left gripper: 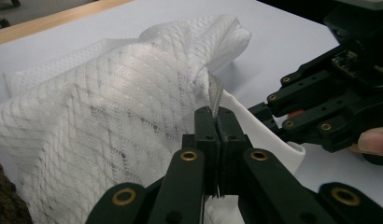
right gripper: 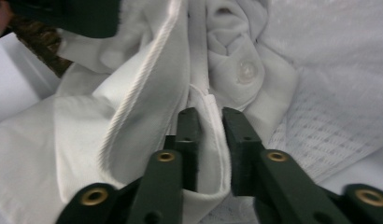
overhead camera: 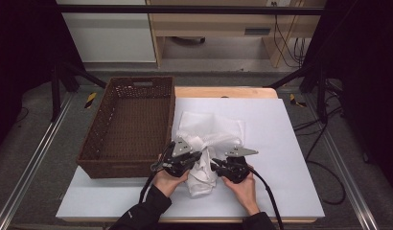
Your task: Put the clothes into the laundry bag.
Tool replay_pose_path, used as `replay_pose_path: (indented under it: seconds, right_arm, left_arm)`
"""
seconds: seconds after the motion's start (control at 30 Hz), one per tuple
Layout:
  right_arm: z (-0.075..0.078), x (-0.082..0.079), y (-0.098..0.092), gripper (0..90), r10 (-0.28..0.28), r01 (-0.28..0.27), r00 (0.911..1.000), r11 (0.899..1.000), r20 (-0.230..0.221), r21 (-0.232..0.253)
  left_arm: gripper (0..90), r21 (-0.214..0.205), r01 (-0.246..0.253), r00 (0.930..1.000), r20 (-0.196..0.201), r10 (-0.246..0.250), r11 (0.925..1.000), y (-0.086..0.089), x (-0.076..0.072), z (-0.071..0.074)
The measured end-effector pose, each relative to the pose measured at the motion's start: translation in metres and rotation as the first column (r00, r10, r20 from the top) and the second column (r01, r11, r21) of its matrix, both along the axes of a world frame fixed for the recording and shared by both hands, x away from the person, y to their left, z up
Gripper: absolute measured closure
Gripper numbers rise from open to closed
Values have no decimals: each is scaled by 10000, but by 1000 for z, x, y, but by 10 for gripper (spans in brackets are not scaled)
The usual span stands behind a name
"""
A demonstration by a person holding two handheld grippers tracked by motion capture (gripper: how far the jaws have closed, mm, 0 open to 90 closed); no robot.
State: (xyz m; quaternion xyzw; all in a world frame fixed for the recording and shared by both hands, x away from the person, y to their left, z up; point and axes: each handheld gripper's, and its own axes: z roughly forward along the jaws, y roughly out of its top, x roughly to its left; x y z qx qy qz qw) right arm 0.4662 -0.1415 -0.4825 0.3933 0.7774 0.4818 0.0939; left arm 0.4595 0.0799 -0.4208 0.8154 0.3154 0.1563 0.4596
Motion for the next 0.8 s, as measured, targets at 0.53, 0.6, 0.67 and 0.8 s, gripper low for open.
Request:
replay_pose_path:
  seconds: [0.53,0.6,0.67,0.8]
  right_arm:
    - [36,-30,31,865,571,-476,9834,9971,1720,-591]
    - [26,-17,38,860,272,-156,9863,9973,1627,-719]
    - [14,-5,42,850,-72,261,9841,9942,1777,-1040]
    - [11,-1,38,790,-195,322,9853,9969,1700,-724]
  left_arm:
    - [890,-337,384,9985,404,-371,9987,-8,-15,35]
    - [890,-297,313,9991,310,-304,9991,-6,-14,29]
    - [890,-325,220,9997,145,-215,9992,-1,-12,22]
    - [889,-276,130,9998,-121,-134,9995,8,-7,9]
